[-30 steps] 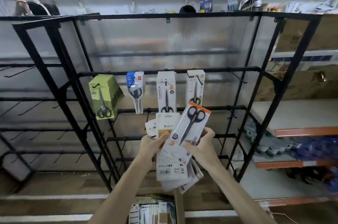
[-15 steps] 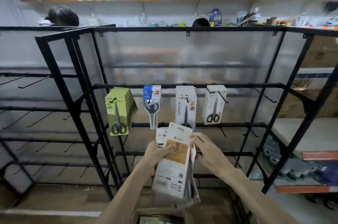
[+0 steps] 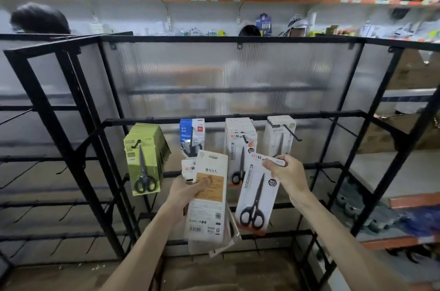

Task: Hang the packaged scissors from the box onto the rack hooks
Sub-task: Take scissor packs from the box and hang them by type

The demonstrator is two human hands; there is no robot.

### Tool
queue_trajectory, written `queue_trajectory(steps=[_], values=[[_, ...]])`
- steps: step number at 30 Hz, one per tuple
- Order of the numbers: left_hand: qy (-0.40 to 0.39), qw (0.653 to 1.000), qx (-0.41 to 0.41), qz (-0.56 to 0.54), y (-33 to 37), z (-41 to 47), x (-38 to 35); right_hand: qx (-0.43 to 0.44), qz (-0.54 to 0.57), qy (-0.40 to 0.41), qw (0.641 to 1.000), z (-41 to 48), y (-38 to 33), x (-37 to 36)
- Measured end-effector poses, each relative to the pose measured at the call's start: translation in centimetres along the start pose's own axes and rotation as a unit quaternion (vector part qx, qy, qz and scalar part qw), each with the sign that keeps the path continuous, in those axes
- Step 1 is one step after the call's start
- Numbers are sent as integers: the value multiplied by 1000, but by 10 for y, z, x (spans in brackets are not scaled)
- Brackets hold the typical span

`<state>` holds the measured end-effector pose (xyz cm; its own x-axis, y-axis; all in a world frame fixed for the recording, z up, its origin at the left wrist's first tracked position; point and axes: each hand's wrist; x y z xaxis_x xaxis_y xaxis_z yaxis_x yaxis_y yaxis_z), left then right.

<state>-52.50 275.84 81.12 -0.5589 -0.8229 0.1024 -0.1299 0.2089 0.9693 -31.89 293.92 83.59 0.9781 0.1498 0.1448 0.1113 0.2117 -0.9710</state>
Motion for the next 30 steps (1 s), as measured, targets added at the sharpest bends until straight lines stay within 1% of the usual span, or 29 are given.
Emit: queue_trajectory(steps=[3,6,8,13,18,24,30], values=[[-2,1000,-6,-1,7,7,-4,-23,42,26,999,6,-6,-16],[-1,1000,-10,-2,10,15,-8,1,42,24,999,8,-15,-34],[5,1000,-5,-13,11,21,-10,0,35,28,999,13,-17,-45],[-2,1000,-10,-28,8,29,-13,2,-8,-11,1000,23,-17,-63],[-14,1000,-4,-25,3,41,-8,18,-56,-5,998,32,-16,-73],[-5,1000,-12,-19,2,47,0,-6,-62,-8,998,41,-12,-81],[4,1000,-17,-12,2,50,6,16,-110,69,991,44,-10,-98]])
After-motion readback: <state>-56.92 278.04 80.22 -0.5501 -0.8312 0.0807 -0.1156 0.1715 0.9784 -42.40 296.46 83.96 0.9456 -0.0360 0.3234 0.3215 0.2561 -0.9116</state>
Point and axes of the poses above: each hand's wrist, its own z-axis towards the middle knuckle, its own x-axis out of the back of the hand, y = z × x, and after that the axes turned 13 degrees about y, right-handed
